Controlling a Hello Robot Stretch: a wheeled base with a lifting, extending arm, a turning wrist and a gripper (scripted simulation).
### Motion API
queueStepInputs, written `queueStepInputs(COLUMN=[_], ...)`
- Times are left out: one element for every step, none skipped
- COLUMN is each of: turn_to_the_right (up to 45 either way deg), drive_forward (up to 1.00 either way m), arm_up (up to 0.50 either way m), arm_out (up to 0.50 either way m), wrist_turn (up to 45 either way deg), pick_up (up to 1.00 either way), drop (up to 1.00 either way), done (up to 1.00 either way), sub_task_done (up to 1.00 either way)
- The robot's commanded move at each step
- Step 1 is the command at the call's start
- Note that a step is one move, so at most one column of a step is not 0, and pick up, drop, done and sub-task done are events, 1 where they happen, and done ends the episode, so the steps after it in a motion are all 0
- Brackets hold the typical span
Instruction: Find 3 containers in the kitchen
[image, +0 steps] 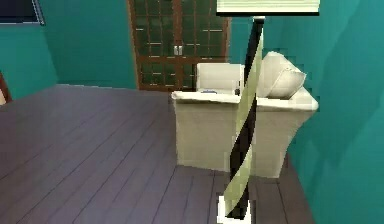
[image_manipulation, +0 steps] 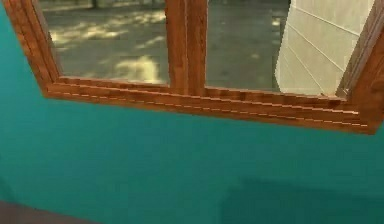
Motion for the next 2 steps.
queueStepInputs(turn_to_the_right=[0.0,-33.0], drive_forward=[0.20,0.00], arm_up=[0.00,0.00], arm_out=[0.00,0.00], wrist_turn=[0.0,0.0], pick_up=[0.00,0.00], drop=[0.00,0.00], done=[0.00,0.00], sub_task_done=[0.00,0.00])
